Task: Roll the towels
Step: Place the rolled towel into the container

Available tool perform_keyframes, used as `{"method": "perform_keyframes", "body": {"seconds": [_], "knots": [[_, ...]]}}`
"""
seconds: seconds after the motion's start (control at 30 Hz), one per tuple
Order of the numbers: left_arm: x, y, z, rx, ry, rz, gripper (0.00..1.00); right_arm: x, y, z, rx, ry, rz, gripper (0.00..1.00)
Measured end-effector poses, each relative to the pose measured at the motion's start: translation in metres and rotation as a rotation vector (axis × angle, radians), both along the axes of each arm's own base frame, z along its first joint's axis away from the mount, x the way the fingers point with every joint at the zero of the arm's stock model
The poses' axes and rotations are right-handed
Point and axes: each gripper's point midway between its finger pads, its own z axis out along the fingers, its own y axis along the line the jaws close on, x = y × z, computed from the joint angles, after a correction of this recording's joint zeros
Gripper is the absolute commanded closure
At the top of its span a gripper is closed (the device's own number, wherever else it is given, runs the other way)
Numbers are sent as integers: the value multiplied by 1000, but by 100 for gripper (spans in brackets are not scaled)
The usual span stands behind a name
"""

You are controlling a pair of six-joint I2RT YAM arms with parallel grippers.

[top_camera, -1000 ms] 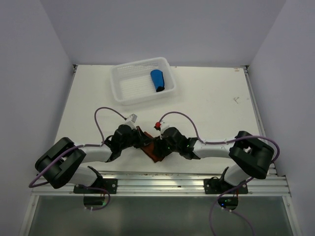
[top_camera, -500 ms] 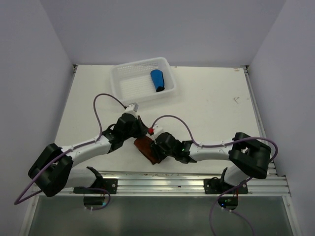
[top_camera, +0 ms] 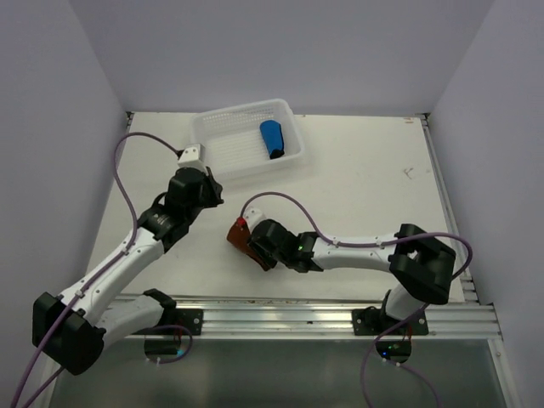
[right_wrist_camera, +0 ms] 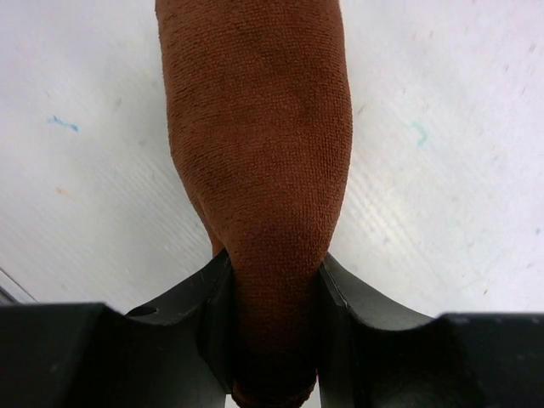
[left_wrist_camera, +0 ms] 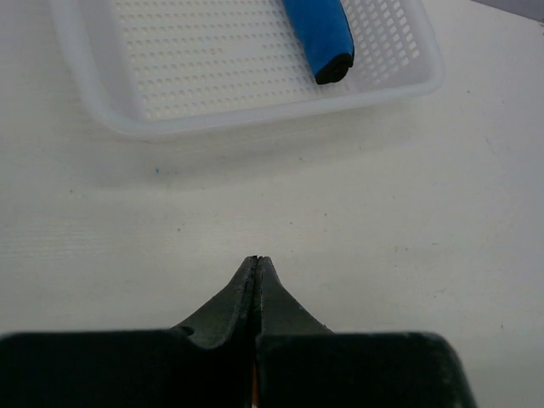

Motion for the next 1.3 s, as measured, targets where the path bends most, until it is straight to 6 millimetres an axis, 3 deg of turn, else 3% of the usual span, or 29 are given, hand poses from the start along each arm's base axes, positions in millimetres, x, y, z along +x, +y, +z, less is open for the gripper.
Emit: {"method": "perform_keyframes", "body": {"seconds": [0.13, 0.37, 0.43, 0.47, 0.53, 0.6, 0.73, 0.9, 1.13, 1.3], "knots": [[-5, 21, 13, 72, -36, 53, 100, 22, 22, 29, 25, -38, 17, 100], [-13, 57, 36, 146, -118, 170, 100, 83, 70, 120, 192, -118, 16, 100], [-15, 62, 33, 156, -119, 188, 100, 102, 88, 145, 248, -140, 20, 100], [-16, 66, 26, 174, -106, 200, 100, 119, 106, 166, 305, -167, 25, 100], [-17, 66, 21, 187, -90, 199, 100, 133, 114, 170, 310, -144, 22, 100], [-16, 66, 16, 200, -75, 195, 100, 160, 137, 181, 366, -147, 19, 100], [-17, 67, 10, 220, -56, 189, 100, 216, 153, 182, 437, -127, -34, 100], [-17, 68, 11, 230, -59, 185, 100, 271, 143, 164, 507, -75, -130, 100], [-21, 71, 24, 208, -99, 194, 100, 313, 109, 122, 523, 14, -261, 100], [-22, 72, 32, 191, -123, 197, 100, 323, 100, 91, 503, 58, -302, 100]]}}
